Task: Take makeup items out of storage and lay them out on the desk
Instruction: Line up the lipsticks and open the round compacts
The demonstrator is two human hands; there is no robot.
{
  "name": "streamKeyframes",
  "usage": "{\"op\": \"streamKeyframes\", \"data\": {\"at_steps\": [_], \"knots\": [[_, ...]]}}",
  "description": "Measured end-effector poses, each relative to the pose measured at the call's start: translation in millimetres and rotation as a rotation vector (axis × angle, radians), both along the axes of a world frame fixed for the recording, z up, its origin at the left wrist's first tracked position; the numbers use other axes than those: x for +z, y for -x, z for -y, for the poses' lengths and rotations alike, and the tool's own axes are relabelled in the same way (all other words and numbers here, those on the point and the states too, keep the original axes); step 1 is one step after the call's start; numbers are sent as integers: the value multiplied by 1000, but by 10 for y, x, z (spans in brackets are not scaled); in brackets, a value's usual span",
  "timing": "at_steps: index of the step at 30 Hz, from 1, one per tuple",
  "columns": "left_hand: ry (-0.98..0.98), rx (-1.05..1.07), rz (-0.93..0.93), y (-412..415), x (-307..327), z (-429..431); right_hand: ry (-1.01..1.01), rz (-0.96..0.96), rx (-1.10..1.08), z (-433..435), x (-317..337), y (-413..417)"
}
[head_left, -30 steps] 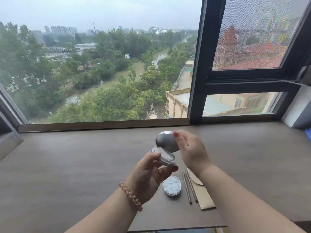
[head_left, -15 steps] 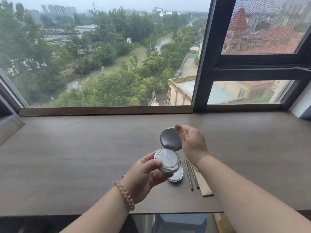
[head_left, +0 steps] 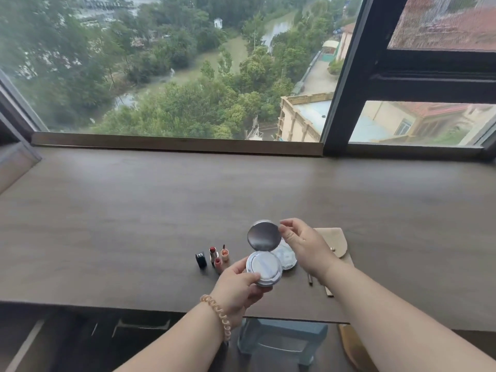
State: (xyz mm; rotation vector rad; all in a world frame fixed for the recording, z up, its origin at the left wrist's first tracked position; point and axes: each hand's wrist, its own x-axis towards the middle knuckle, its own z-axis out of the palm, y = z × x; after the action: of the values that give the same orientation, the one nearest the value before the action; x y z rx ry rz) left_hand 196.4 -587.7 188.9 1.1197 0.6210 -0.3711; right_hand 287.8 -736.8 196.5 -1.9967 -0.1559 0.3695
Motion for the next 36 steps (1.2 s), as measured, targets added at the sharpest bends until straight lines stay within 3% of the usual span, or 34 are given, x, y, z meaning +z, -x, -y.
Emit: {"op": "streamKeyframes", "data": {"at_steps": [12, 21, 29, 36], "knots": [[-207, 351, -201, -254, -724, -4, 263, -76, 173, 176, -418, 144], [-579, 376, -214, -296, -943, 72, 530, 131, 280, 298, -534, 3], [-646, 378, -184, -222, -1043, 123, 656, 89, 277, 123, -767, -218], [-596, 426, -111, -76, -650, 251, 749, 90, 294, 62, -836, -308]]}}
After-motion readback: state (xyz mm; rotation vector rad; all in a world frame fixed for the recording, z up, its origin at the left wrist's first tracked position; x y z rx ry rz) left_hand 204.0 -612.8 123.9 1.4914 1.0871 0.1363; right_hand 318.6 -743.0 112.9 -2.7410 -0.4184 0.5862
